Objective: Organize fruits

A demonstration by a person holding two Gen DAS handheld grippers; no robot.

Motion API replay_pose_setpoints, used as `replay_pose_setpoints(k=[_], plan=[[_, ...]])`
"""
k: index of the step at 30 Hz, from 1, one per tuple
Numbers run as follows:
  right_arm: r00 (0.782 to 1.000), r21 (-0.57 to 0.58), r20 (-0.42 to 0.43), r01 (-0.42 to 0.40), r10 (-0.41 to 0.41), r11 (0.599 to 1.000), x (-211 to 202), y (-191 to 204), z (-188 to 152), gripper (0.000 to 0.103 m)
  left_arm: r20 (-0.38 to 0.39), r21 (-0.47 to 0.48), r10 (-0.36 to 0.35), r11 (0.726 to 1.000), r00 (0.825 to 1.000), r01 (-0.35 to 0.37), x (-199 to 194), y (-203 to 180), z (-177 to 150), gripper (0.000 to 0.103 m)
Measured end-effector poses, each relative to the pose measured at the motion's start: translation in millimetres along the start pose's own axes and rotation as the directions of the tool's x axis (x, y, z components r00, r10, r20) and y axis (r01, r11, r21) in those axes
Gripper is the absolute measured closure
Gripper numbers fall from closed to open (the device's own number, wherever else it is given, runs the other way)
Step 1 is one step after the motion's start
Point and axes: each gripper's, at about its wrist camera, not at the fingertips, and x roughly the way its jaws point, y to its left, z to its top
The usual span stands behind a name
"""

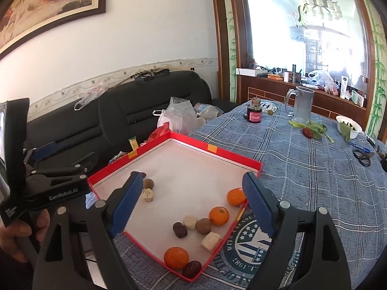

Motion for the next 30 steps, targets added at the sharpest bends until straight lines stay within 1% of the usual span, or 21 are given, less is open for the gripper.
replay_pose_setpoints(k=[9,20,26,30], plan=[[0.999,0.008,-0.033,-0.004,0.005,1.0,14.2,-0.8,-4.2,0.018,-0.018,0.008,0.019,1.0,1.0,-0.019,8.5,5.0,-4.3,0.0],[0.998,0.024,-0.068,0.012,-0.01,1.0,24.0,-7.7,-7.6,0.018,-0.031,0.022,0.029,0.999,0.999,-0.028,15.3,3.9,-7.2,0.0],[0.998,0.022,-0.063,0.015,-0.013,1.0,21.4,-9.4,-7.8,0.018,-0.028,0.027,0.029,0.999,0.999,-0.028,14.6,2.6,-7.8,0.0],[0.997,0.029,-0.073,0.013,-0.011,0.999,21.8,-9.6,-8.3,0.018,-0.01,0.024,0.041,0.999,0.999,-0.041,10.8,5.6,-7.7,0.0]])
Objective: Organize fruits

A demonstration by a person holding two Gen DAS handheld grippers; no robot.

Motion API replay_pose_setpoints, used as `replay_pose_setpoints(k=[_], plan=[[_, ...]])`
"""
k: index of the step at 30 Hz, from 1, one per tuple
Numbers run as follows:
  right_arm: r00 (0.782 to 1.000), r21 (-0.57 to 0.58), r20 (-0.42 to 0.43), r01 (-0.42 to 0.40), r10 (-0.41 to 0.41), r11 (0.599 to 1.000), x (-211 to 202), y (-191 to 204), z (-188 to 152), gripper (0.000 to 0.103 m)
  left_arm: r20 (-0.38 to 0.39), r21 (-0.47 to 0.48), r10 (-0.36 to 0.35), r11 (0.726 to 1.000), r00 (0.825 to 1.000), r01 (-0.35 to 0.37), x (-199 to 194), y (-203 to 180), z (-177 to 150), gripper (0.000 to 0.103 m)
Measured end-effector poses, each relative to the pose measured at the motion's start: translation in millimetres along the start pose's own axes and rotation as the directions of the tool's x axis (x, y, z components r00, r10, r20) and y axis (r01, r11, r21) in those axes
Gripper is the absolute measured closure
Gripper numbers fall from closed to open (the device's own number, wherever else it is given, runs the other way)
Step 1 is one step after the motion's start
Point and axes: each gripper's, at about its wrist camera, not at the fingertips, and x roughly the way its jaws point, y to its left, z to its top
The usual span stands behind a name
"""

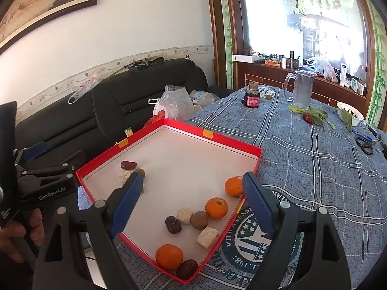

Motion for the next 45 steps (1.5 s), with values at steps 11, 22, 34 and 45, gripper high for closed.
replay_pose_setpoints(k=[11,22,34,45], plan=[[0.999,-0.035,-0.02,-0.027,0.026,0.999,4.8,15.8,-0.8,0.018,0.067,-0.086,0.115,0.99,0.991,-0.109,-26.7,58.0,3.2,0.0],[0.998,-0.077,-0.04,-0.053,0.05,0.996,6.6,39.8,-3.9,0.018,0.043,-0.165,0.169,0.973,0.985,-0.16,-45.6,98.1,0.3,0.0],[0.997,-0.046,-0.061,-0.042,0.04,0.998,7.7,28.5,-7.0,0.018,-0.088,-0.074,0.159,0.983,0.983,-0.165,-26.4,84.6,-18.8,0.0],[0.998,0.032,-0.067,-0.003,0.005,0.999,10.4,-6.6,-10.8,0.018,-0.159,0.037,0.101,0.995,0.982,-0.096,1.8,28.1,-31.0,0.0]])
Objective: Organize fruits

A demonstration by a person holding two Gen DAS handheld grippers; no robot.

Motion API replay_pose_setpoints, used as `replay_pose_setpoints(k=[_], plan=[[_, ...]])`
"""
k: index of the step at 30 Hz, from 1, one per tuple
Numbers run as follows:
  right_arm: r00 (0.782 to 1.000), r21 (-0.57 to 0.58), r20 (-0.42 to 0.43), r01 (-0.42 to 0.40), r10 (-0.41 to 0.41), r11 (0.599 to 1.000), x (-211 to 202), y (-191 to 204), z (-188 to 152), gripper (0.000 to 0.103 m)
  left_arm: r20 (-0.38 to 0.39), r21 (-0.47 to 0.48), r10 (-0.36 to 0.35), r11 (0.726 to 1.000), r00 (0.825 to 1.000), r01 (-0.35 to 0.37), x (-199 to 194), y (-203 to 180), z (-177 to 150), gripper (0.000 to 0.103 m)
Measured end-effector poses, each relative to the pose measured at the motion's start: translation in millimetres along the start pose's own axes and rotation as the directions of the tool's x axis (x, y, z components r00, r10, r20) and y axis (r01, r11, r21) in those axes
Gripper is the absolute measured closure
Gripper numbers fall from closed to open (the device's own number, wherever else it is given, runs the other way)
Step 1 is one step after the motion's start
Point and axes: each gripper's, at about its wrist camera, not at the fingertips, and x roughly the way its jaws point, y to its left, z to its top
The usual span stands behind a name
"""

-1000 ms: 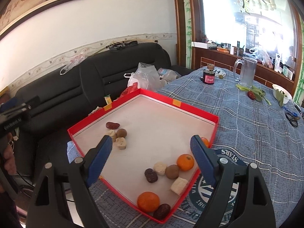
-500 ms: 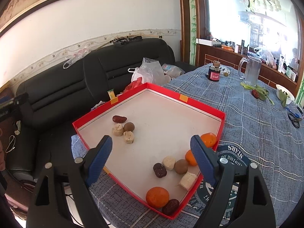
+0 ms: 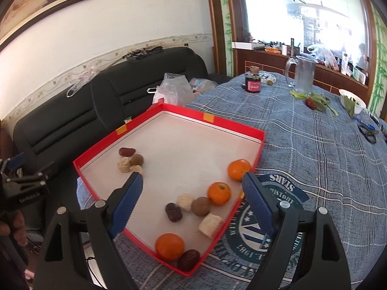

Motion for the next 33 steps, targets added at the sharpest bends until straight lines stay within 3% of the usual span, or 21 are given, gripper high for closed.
replay_pose_setpoints(k=[10,18,25,33], plan=[[0.999,0.073,-0.032,0.012,-0.009,0.997,11.1,-29.2,-6.7,0.018,-0.062,0.081,-0.004,0.997,0.998,0.009,19.0,-30.5,-8.7,0.0],[0.999,0.095,-0.037,0.016,-0.013,0.995,14.6,-39.6,-10.7,0.018,-0.042,0.104,-0.002,0.995,0.999,0.006,11.5,-40.5,-1.0,0.0],[0.999,0.137,-0.007,0.042,-0.042,0.99,6.4,-55.8,-8.0,0.018,0.078,0.104,-0.068,0.993,0.995,0.06,-22.8,-53.3,28.5,0.0],[0.992,0.177,0.034,0.115,-0.123,0.977,-15.1,-84.4,-8.8,0.018,0.091,0.156,-0.227,0.965,0.97,0.211,-32.3,-109.9,42.9,0.0]])
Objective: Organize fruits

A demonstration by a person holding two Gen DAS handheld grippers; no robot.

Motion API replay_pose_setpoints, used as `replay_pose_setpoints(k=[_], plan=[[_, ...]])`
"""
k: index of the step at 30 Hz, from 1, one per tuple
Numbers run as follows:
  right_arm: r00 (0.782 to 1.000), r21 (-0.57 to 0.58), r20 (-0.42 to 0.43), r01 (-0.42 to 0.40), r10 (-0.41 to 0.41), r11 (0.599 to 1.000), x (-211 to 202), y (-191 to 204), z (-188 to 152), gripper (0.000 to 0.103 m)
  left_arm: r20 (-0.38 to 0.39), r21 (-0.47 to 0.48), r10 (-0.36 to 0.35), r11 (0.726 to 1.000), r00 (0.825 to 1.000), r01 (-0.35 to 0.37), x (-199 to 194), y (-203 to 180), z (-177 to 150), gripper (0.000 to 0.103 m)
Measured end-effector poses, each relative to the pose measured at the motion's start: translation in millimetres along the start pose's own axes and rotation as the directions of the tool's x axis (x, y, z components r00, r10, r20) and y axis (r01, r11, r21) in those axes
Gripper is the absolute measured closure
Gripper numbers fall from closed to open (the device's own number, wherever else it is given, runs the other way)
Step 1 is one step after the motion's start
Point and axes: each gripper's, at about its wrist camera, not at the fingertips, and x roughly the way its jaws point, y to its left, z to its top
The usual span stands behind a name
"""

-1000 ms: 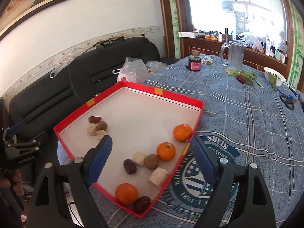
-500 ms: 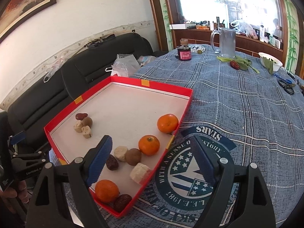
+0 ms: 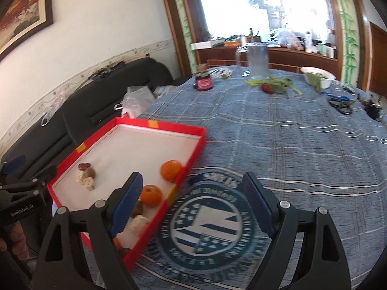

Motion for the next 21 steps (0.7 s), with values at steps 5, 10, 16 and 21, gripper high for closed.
replay_pose_setpoints(k=[5,10,16,21], plan=[[0.997,0.041,0.038,0.067,-0.069,0.997,-18.8,-25.5,3.1,0.018,0.022,0.014,-0.073,0.997,0.997,0.073,-1.8,-28.7,9.5,0.0],[0.992,0.083,0.069,0.098,-0.104,0.992,-34.3,-43.0,6.4,0.018,0.027,0.034,-0.106,0.994,0.994,0.105,-3.3,-50.5,17.0,0.0],[0.99,0.083,0.088,0.104,-0.111,0.991,-43.3,-44.1,6.4,0.018,0.018,0.039,-0.119,0.992,0.993,0.118,-3.3,-59.4,19.5,0.0],[0.988,0.089,0.105,0.108,-0.117,0.99,-51.5,-45.2,6.1,0.018,0.023,0.04,-0.118,0.992,0.993,0.117,-7.2,-62.3,18.7,0.0]])
